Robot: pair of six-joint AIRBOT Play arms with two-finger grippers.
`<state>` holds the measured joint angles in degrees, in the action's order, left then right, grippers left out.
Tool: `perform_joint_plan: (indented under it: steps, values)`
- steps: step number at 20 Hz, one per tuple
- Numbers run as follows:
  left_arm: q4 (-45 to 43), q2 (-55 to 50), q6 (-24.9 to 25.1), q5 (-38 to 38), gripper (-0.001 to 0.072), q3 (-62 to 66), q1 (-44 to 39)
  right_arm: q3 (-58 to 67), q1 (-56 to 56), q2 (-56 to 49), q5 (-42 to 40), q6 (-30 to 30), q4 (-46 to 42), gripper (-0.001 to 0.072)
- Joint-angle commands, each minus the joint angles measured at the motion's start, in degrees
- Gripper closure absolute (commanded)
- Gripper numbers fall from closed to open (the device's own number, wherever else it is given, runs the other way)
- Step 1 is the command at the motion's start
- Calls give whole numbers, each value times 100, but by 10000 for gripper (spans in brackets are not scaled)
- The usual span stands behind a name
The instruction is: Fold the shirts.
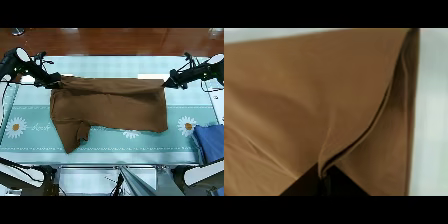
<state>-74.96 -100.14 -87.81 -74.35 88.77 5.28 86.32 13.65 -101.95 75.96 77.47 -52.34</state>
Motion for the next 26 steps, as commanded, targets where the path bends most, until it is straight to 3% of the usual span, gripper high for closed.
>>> perform_joint_plan:
  steps: [1, 13, 14, 15, 16, 21, 23, 26]
  values:
    - [-17, -55, 42, -490, 672, -20, 11, -170, -111, -2, -142, 225, -481, 692]
    - [-258, -96, 164, -632, 672, -20, 46, -170, 11, -2, 407, 391, -901, 692]
    - [-256, -96, 157, -634, 644, -20, 39, -170, -33, -2, 365, 391, -887, 661]
    - [-258, -94, 157, -710, 380, -20, 26, -170, -70, -2, 330, 400, -866, 415]
    - [-260, -94, 142, -846, 17, -20, 15, -170, -94, -2, 337, 385, -804, 63]
    - [-308, 520, 160, -1377, 4, -688, 354, -293, 90, 356, 1222, 175, -977, 87]
    - [-304, 1172, 334, -1222, 3, -1615, 699, -1086, 330, 1126, 619, 90, -1093, 87]
    - [-315, 2245, 444, -767, 3, -3316, 1473, -2922, 560, 2500, -599, -308, -306, 87]
